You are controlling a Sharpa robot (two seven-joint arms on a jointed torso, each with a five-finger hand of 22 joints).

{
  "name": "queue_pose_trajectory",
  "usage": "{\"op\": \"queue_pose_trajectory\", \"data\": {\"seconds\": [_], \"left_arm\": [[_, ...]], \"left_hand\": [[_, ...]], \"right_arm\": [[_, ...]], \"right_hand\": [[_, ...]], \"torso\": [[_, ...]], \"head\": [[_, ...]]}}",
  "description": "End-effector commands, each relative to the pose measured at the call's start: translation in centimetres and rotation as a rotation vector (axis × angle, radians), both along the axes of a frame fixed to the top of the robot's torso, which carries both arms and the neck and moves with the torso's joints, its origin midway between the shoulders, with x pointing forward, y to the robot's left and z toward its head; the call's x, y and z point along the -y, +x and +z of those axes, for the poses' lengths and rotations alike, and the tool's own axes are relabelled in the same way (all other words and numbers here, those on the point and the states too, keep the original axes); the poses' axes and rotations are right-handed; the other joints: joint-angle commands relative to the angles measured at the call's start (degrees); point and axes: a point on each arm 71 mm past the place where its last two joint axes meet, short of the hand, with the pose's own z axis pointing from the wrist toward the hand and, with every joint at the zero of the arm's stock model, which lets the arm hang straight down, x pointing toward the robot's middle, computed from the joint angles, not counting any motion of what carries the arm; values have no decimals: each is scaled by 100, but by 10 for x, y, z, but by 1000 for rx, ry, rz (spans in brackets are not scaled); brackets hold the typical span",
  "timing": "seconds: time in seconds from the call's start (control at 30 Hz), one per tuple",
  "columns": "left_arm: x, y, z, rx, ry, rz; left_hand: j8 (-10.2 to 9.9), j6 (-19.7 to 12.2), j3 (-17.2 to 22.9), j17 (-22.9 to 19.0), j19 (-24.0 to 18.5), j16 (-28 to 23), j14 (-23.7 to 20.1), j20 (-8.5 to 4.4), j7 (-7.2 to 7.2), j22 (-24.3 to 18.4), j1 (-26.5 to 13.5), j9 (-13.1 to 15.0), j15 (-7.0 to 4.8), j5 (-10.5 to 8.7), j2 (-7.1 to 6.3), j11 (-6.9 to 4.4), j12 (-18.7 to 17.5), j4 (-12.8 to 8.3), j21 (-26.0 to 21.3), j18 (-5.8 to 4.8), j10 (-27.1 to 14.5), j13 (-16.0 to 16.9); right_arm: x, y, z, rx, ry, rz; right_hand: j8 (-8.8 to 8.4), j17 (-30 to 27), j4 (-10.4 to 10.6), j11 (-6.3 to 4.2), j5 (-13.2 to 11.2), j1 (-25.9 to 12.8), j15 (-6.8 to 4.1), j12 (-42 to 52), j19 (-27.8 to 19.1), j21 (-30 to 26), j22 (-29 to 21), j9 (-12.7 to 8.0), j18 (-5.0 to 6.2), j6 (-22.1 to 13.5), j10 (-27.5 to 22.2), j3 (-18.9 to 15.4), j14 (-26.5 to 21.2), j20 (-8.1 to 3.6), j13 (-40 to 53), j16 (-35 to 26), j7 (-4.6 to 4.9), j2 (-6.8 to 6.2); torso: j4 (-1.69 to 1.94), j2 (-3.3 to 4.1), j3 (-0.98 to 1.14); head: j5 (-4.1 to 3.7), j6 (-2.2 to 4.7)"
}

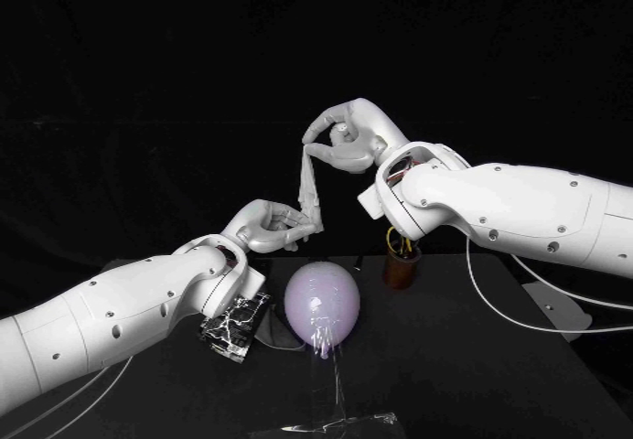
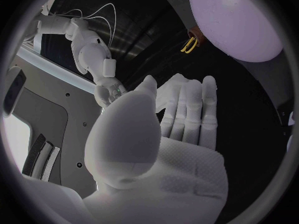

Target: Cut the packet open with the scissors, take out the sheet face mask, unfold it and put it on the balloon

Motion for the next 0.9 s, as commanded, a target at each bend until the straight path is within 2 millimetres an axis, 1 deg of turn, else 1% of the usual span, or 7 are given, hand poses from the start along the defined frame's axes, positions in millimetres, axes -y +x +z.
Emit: {"op": "queue_pose_trajectory", "data": {"seconds": [0.03,0.3,0.53,0.57,0.73,0.8,0.9], "left_arm": [[0,2,-1,-22,22,31],[0,3,-3,-37,26,48],[0,4,-2,-35,12,65],[0,4,-2,-34,9,67],[0,4,-1,-29,-11,71],[0,3,0,-24,-23,64],[1,2,1,-15,-38,46]], "left_hand": [[56,37,-66,14,59,40,60,0,-16,13,-18,13,-8,-14,41,-24,61,-3,41,62,64,24],[300,96,-357,91,198,249,233,-71,-100,85,97,120,-96,-11,118,-111,429,-5,151,62,172,221],[478,148,-391,127,242,337,295,-108,-168,133,286,204,-148,-9,285,-175,641,-26,216,63,194,338],[526,179,-298,133,252,355,310,-118,-212,146,461,224,-172,-7,410,-207,684,-73,234,64,209,360],[603,204,-108,146,272,389,344,-148,-260,188,749,254,-221,-8,631,-250,738,-85,289,64,203,386],[628,203,117,146,267,390,341,-168,-282,217,979,261,-250,-7,846,-273,726,-113,323,63,178,378],[653,202,244,146,252,387,334,-183,-288,244,1089,271,-253,-8,904,-278,721,-127,353,60,178,372]], "right_arm": [[-3,-1,1,10,-6,12],[-6,-1,0,5,-8,20],[-7,0,0,1,-9,21],[-7,0,0,0,-9,21],[-7,1,0,-1,-10,18],[-6,1,0,-2,-10,16],[-5,2,-1,-3,-11,13]], "right_hand": [[34,1505,-19,9,19,-13,-11,-36,17,-32,958,6,-19,39,49,7,610,-25,508,40,-16,43],[34,1505,-19,10,25,-17,-11,-32,20,-23,960,6,-20,39,50,5,610,-25,511,40,-15,45],[34,1505,-19,10,25,-17,-11,-32,20,-23,960,6,-20,39,50,5,610,-25,511,40,-15,45],[34,1505,-19,10,25,-17,-11,-32,20,-23,960,6,-20,39,50,5,610,-25,511,40,-15,45],[34,1505,-19,10,25,-17,-11,-32,20,-23,960,6,-20,39,50,5,610,-25,511,40,-15,45],[34,1505,-19,10,25,-17,-11,-32,20,-23,960,6,-20,39,50,5,610,-25,511,40,-15,45],[34,1505,-19,10,25,-17,-11,-32,20,-23,960,6,-20,39,50,5,610,-25,511,40,-15,45]], "torso": [[0,-2,-1],[0,2,-2],[1,0,-3],[1,0,-3],[4,0,-2],[3,0,-2],[1,0,-1]], "head": [[3,2],[-11,14],[-11,5],[-7,7],[-6,11],[-5,9],[3,-10]]}}
